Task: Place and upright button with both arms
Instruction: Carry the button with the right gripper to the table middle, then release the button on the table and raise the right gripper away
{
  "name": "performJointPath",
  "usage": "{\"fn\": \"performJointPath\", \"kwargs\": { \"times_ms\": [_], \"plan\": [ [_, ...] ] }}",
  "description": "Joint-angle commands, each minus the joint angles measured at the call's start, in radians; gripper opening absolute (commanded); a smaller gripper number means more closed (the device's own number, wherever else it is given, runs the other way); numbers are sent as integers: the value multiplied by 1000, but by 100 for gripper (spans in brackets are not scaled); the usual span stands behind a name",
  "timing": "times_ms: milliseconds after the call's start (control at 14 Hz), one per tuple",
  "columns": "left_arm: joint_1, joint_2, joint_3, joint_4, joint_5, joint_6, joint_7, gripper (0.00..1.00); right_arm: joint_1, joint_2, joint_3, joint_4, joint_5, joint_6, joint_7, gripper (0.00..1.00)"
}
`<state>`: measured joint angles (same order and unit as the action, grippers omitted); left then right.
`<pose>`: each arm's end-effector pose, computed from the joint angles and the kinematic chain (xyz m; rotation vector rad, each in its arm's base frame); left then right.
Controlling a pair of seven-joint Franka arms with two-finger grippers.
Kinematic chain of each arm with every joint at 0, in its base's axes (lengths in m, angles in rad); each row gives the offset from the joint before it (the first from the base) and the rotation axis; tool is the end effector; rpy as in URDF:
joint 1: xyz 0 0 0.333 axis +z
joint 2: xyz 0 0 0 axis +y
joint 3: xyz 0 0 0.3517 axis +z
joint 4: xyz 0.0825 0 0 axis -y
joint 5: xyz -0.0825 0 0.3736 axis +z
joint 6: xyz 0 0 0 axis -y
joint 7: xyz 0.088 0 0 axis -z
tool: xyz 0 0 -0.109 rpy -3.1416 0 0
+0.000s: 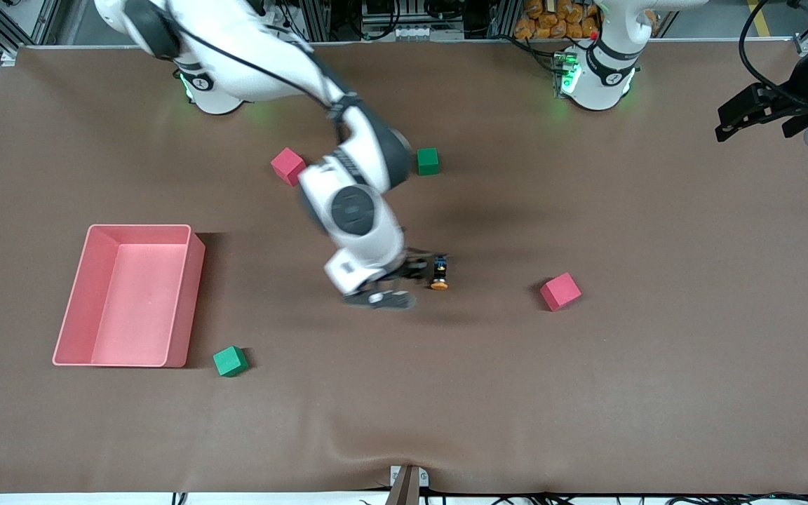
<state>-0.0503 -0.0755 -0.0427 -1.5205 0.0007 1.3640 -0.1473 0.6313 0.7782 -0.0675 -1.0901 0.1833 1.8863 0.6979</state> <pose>0.4927 -0.0470 0.7028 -3.1243 -0.0854 0.1251 0.6397 0.4419 0.3889 -3.0151 0.2561 0.0906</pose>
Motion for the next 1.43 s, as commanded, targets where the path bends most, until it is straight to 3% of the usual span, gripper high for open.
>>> {"fn": "performJointPath", "kwargs": {
  "times_ms": [0, 286, 571, 1071, 1357],
  "plan": [
    [10, -7, 0, 0, -15, -2, 26, 100, -132, -127, 23, -19, -2, -143, -23, 100],
    [10, -12, 3, 8, -5, 0, 26, 100, -320, -264, 15, -20, -16, -387, -194, 100],
    [9, -12, 3, 6, -2, 0, 26, 100, -477, -399, -5, -40, -76, -496, -487, 100],
    [4, -15, -25, 3, -4, 10, 9, 100, -578, -750, -15, -443, -111, -354, -532, 100],
    [0, -12, -57, 5, -4, 9, 2, 100, -613, -812, -17, -510, -134, -365, -572, 100]
  ]
}}
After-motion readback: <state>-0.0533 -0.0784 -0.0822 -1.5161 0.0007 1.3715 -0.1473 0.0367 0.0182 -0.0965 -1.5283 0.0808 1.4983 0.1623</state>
